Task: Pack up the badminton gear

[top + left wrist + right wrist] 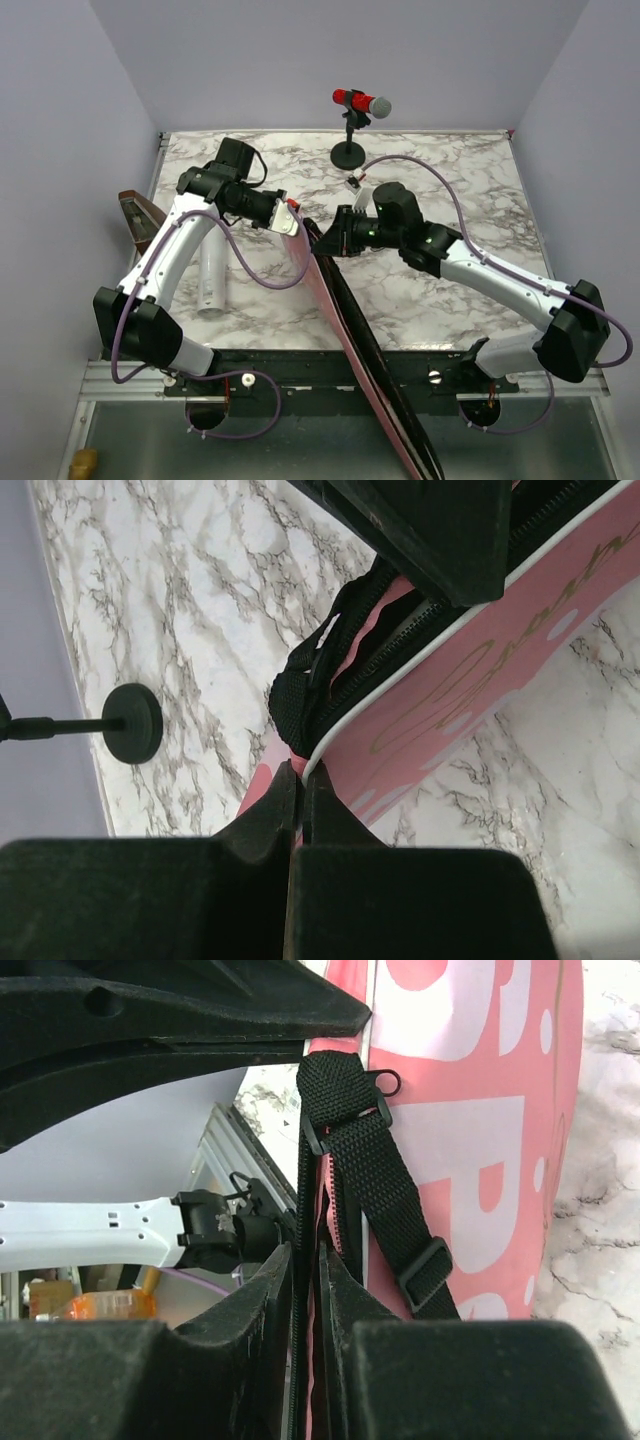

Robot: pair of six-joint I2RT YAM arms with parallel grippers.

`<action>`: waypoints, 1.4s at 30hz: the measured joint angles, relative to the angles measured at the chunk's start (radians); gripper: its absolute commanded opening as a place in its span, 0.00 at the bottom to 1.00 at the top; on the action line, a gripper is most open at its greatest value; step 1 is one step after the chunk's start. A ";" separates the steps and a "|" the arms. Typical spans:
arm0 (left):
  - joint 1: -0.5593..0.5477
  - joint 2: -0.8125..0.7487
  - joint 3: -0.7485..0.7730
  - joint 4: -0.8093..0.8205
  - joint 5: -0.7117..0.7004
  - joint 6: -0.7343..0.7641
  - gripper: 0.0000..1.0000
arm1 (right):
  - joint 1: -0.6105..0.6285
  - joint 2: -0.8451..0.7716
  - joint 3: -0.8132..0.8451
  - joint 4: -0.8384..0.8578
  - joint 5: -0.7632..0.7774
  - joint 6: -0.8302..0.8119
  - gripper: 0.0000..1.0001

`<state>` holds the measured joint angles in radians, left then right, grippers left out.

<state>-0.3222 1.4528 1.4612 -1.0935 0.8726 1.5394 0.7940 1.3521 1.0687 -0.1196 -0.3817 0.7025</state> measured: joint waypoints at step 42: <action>-0.040 -0.133 -0.073 -0.063 -0.029 0.031 0.00 | 0.002 -0.085 -0.052 0.069 0.164 0.015 0.34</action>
<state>-0.3622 1.3197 1.3880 -1.1561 0.8440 1.5700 0.7963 1.2667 1.0164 -0.0509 -0.2173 0.7174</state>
